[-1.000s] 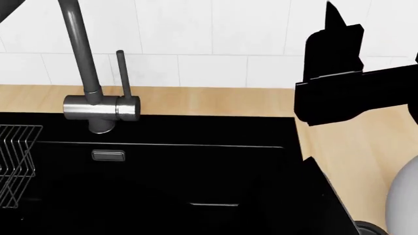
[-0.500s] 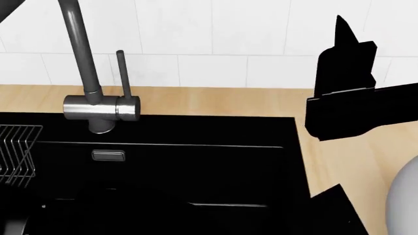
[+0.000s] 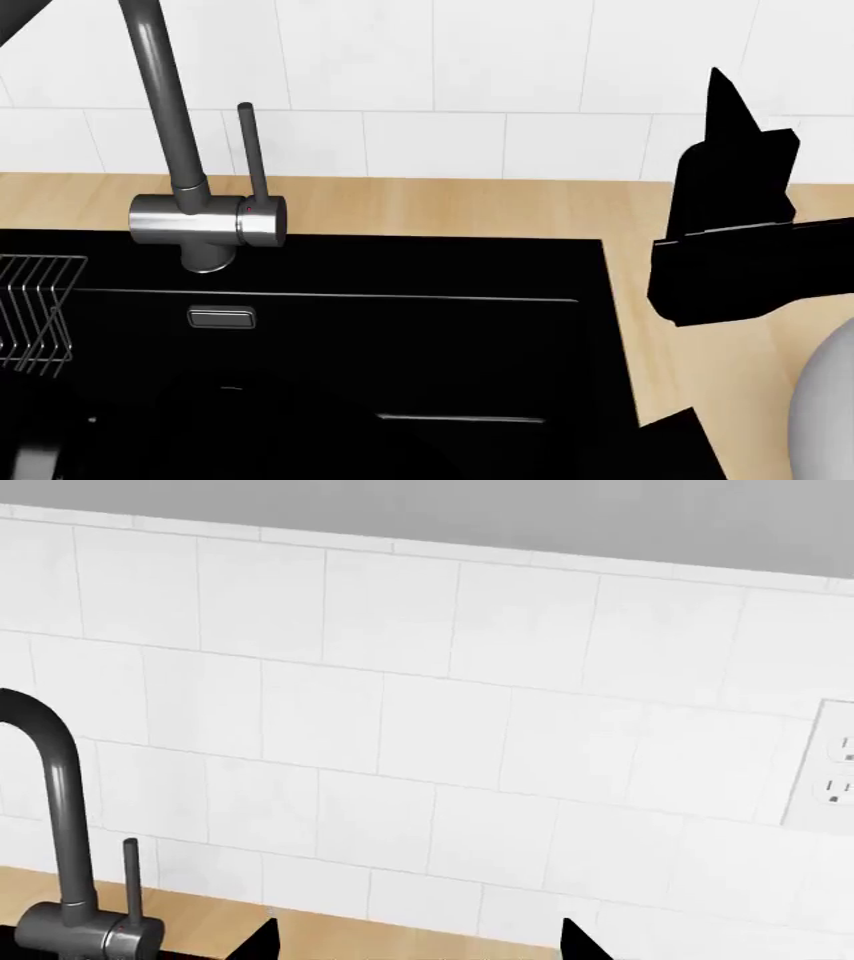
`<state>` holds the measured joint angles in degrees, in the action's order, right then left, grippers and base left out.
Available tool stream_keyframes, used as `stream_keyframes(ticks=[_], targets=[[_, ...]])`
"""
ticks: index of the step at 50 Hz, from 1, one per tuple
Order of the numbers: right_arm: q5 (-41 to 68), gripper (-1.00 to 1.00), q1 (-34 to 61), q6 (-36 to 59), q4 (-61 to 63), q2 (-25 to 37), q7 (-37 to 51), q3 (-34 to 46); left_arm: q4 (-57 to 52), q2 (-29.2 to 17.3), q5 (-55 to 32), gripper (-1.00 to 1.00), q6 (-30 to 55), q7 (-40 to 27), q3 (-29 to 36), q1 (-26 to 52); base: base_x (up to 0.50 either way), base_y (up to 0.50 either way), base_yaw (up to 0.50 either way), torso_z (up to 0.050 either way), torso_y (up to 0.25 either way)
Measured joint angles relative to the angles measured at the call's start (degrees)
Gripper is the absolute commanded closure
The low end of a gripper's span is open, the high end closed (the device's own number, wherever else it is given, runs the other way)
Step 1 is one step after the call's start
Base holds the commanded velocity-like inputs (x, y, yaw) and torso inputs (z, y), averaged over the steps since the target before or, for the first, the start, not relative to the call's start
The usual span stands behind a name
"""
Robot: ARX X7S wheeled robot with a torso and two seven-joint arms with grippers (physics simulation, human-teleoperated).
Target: Pick the cup and bowl from the sink and place them on the counter for drying.
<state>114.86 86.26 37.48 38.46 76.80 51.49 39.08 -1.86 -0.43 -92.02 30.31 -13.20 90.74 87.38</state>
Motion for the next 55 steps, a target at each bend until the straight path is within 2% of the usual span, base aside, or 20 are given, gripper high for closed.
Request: stream_keyframes(ticks=[13, 31, 55], targets=[[-0.19, -1.0, -0.83, -0.27, 0.46, 0.84, -0.7, -0.23, -0.22, 0.01, -0.56, 1.0, -0.11, 0.35, 0.21, 1.06, 0.0, 0.0, 0.0, 0.0, 0.0], [0.91, -1.0, 0.59, 1.92, -0.28, 0.01, -0.15, -0.53, -1.21, 0.01, -4.38, 1.0, -8.03, -1.08, 0.35, 6.45, 0.0, 0.0, 0.0, 0.0, 0.001], [0.93, -1.0, 0.11, 2.3, 0.14, 0.09, -0.18, -0.8, -3.92, 0.02, -5.32, 1.0, -8.12, -2.8, 0.46, 7.12, 0.0, 0.0, 0.0, 0.0, -0.043]])
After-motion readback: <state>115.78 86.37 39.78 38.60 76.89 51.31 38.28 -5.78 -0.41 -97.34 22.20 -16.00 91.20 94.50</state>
